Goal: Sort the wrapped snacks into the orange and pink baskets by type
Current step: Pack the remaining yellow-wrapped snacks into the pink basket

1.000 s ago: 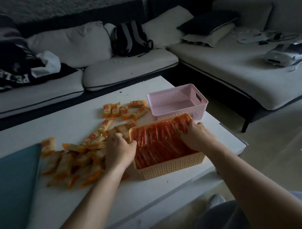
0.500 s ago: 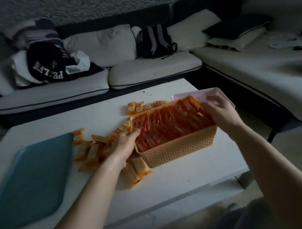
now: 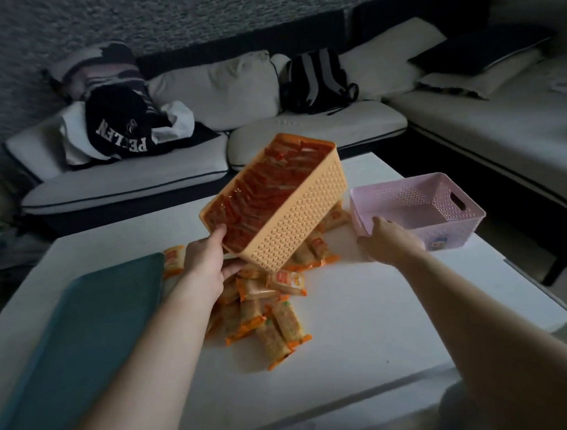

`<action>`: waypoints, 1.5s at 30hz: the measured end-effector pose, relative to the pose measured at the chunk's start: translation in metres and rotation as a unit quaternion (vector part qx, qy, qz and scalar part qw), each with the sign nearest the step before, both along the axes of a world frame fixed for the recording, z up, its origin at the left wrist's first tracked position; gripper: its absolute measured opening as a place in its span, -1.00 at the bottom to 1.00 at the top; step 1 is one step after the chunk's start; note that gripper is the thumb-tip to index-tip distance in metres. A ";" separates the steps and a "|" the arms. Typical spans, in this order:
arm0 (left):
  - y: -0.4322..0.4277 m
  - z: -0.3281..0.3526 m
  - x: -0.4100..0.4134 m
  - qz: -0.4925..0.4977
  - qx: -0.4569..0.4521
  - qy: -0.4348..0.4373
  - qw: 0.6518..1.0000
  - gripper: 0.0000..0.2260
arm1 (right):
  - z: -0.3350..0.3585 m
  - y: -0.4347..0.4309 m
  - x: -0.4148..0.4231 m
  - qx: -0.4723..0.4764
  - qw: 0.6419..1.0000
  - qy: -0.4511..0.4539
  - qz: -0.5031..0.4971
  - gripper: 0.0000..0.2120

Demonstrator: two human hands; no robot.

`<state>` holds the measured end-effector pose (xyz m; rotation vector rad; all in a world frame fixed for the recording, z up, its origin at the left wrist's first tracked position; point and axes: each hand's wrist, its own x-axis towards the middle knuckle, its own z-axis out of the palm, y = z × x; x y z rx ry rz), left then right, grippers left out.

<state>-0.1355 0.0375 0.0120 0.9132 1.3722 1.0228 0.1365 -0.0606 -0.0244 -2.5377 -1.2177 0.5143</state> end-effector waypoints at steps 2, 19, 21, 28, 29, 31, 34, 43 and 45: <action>0.010 0.004 0.019 -0.002 0.003 -0.007 1.000 -0.75 | 0.003 -0.002 -0.001 -0.029 0.997 -0.076 -0.002 -0.46; 0.070 -0.035 0.251 -0.172 -0.009 0.008 0.985 -0.72 | -0.010 -0.025 0.033 -0.097 0.979 -0.076 0.160 -0.79; 0.074 -0.041 0.267 -0.183 -0.007 0.007 0.983 -0.72 | -0.011 -0.025 0.037 -0.105 0.978 -0.068 0.165 -0.80; 0.077 -0.066 0.286 -0.201 -0.023 0.044 0.978 -0.80 | -0.012 -0.021 0.041 -0.108 0.982 -0.032 0.152 -0.75; 0.079 -0.072 0.281 -0.198 -0.024 0.058 0.978 -0.78 | -0.012 -0.020 0.040 -0.102 0.983 -0.031 0.149 -0.75; 0.083 -0.084 0.270 -0.189 -0.019 0.091 0.978 -0.66 | -0.011 -0.019 0.036 -0.095 0.985 -0.039 0.142 -0.73; 0.089 -0.089 0.248 -0.168 0.001 0.127 0.978 -0.72 | -0.010 -0.016 0.029 -0.083 0.986 -0.044 0.141 -0.73; 0.091 -0.088 0.164 -0.191 0.019 0.192 0.962 -0.81 | 0.001 0.000 -0.030 -0.105 0.959 0.025 0.261 -0.83; 0.087 -0.089 0.158 -0.192 0.036 0.211 0.958 -0.80 | 0.003 -0.002 -0.038 -0.120 0.954 0.064 0.267 -0.83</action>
